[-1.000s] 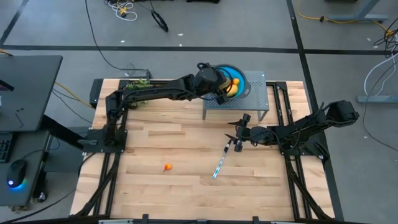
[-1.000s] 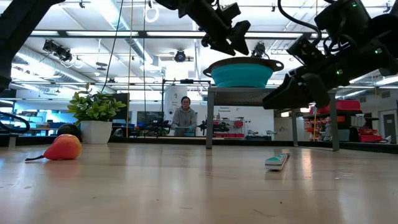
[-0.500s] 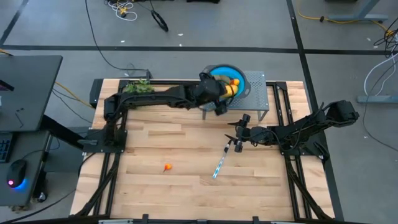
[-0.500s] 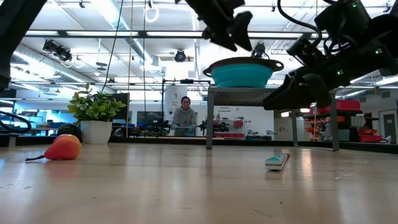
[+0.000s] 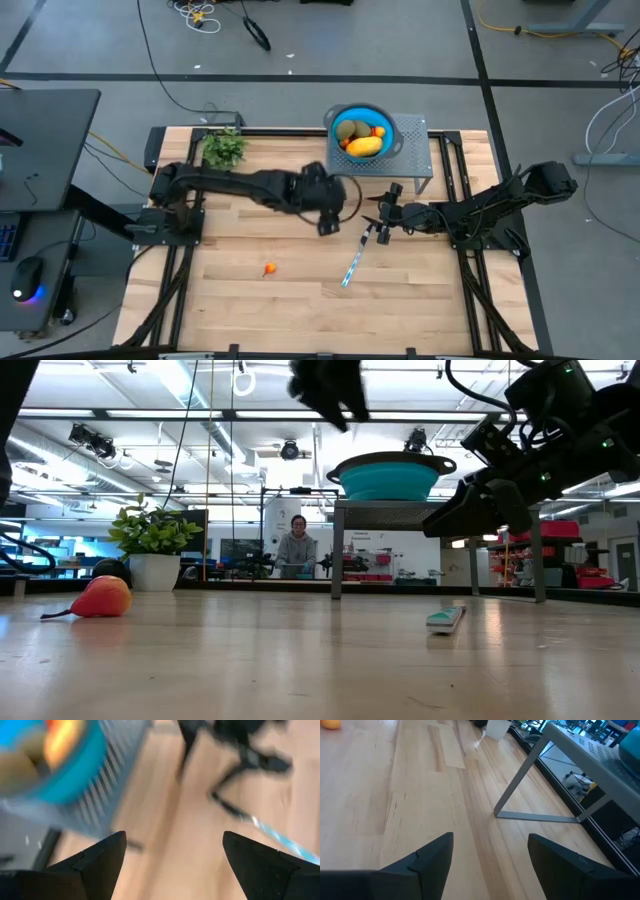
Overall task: Pick & Place Fruit
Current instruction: Put the peach into the blue strainer bowl on the shelf
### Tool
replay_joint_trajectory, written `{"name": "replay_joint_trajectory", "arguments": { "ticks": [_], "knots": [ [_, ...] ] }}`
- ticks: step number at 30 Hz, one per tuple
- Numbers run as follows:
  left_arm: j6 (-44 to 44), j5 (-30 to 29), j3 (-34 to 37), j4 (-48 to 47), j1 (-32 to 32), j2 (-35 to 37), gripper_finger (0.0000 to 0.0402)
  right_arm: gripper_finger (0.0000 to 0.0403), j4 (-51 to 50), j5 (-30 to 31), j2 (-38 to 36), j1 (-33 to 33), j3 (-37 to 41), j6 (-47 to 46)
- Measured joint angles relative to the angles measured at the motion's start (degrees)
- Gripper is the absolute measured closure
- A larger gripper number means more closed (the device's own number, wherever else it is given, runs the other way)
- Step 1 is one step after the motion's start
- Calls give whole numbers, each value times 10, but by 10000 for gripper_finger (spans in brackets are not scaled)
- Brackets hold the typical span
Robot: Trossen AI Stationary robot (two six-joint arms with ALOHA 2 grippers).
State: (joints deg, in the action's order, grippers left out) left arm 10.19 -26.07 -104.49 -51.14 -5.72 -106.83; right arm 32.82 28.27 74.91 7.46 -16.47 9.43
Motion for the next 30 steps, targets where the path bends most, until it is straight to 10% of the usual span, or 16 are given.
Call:
{"name": "replay_joint_trajectory", "arguments": {
  "ticks": [30],
  "knots": [
    [573,-40,283,-101,-269,31,58,135,29,0,0,0,0,-17]
  ]
}}
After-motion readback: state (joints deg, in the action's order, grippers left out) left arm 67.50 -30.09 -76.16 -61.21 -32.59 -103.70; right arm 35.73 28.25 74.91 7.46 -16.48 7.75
